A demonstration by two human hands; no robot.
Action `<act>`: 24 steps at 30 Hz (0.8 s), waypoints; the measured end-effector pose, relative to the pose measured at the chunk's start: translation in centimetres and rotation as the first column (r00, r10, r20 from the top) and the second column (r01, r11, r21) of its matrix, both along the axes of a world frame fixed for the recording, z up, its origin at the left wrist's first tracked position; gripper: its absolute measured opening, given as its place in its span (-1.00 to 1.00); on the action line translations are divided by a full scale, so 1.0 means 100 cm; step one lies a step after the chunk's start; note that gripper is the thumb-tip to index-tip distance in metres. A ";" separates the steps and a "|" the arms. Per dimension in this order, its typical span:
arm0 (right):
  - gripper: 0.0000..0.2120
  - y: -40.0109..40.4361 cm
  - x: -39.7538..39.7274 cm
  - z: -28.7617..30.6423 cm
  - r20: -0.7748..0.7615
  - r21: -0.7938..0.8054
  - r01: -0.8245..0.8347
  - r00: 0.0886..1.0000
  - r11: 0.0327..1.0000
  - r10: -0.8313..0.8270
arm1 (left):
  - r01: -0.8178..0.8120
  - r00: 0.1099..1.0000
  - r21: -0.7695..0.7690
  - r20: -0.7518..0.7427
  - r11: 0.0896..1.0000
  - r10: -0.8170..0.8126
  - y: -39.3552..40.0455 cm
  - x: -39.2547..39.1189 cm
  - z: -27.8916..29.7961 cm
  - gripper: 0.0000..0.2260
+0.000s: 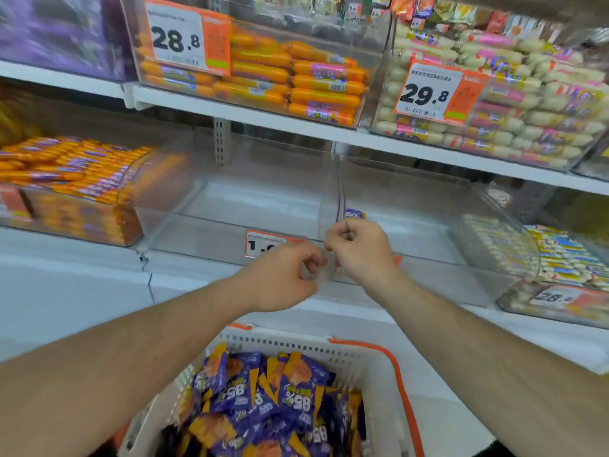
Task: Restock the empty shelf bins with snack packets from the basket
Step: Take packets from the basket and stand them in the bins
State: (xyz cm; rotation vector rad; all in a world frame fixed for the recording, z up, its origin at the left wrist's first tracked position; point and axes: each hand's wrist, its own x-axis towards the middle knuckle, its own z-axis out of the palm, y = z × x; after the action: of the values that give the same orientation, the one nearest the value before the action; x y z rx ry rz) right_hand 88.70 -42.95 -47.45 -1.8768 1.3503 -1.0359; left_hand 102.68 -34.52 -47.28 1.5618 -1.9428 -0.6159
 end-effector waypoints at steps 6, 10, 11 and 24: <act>-0.73 0.034 0.005 -0.072 -0.141 0.254 -0.047 0.986 0.966 0.086 | 0.072 0.969 0.277 0.210 0.958 -0.133 0.020 0.018 -0.038 -0.72; -0.70 0.051 0.002 -0.134 -0.346 0.465 -0.084 0.899 0.881 0.269 | 0.093 0.938 0.425 0.266 0.900 -0.223 0.020 0.022 -0.051 -0.73; -0.69 0.053 0.001 -0.150 -0.402 0.492 -0.061 0.869 0.868 0.289 | 0.097 0.933 0.442 0.271 0.892 -0.236 0.019 0.023 -0.053 -0.73; -0.10 0.059 -0.010 -0.237 -0.873 0.443 -0.444 -0.017 0.779 0.487 | 0.084 0.929 0.522 0.267 0.849 -0.255 0.009 0.024 -0.068 -0.72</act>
State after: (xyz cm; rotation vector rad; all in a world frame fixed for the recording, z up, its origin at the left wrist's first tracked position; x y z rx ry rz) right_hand 87.69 -37.09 -71.12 -2.7906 0.9772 0.8654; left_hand 105.03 -33.58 -54.11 1.9117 -2.3183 -1.0698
